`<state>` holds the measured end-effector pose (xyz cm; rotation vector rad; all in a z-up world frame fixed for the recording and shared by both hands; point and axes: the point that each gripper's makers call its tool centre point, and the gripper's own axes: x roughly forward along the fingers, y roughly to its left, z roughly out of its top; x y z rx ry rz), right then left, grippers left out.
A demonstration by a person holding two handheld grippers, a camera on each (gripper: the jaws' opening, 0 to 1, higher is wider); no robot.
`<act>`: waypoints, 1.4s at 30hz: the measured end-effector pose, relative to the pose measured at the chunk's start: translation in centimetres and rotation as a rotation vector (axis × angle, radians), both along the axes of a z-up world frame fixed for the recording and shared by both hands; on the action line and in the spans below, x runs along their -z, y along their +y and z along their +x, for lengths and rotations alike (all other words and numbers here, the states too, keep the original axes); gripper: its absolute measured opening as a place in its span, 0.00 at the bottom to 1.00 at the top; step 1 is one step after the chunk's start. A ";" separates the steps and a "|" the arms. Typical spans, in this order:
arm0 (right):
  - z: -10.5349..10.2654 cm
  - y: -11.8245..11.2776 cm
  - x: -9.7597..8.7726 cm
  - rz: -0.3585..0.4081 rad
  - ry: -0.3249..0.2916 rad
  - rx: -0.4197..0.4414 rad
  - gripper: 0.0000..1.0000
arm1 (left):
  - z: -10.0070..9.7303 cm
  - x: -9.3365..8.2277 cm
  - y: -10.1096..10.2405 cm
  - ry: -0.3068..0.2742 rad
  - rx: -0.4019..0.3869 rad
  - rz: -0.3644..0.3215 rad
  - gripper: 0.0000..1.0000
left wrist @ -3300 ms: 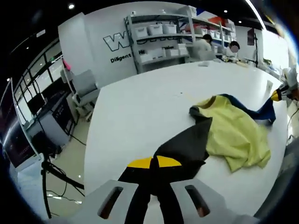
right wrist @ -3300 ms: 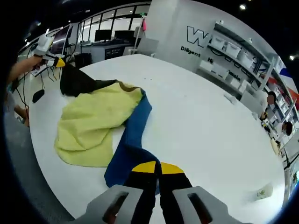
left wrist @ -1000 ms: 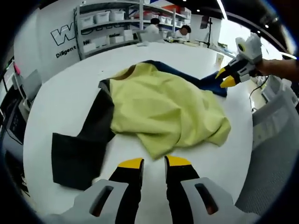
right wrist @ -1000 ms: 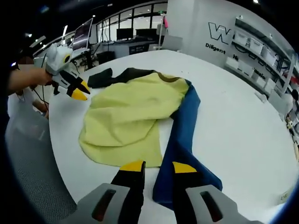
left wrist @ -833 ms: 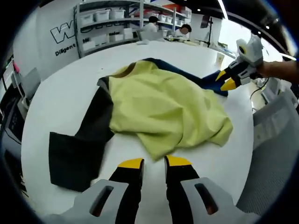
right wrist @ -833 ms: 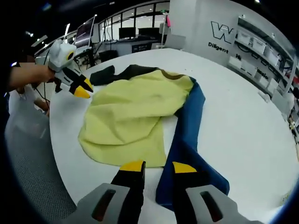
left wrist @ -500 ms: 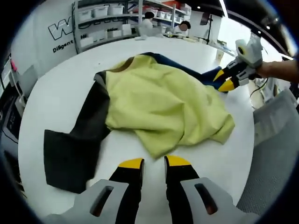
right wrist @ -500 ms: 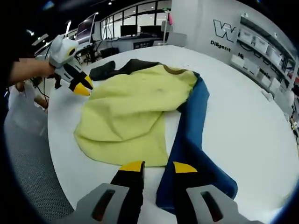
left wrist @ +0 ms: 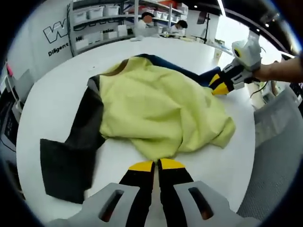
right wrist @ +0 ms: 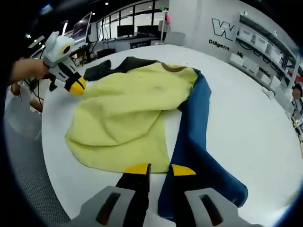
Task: Fold the garment on the visible template until the final outline fits inside the template.
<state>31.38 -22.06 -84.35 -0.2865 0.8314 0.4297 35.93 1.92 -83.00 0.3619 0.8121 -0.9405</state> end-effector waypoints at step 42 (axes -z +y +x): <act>-6.6 0.2 -0.6 -0.032 0.083 -0.035 0.00 | 0.3 -2.3 9.2 0.011 -0.229 0.087 0.08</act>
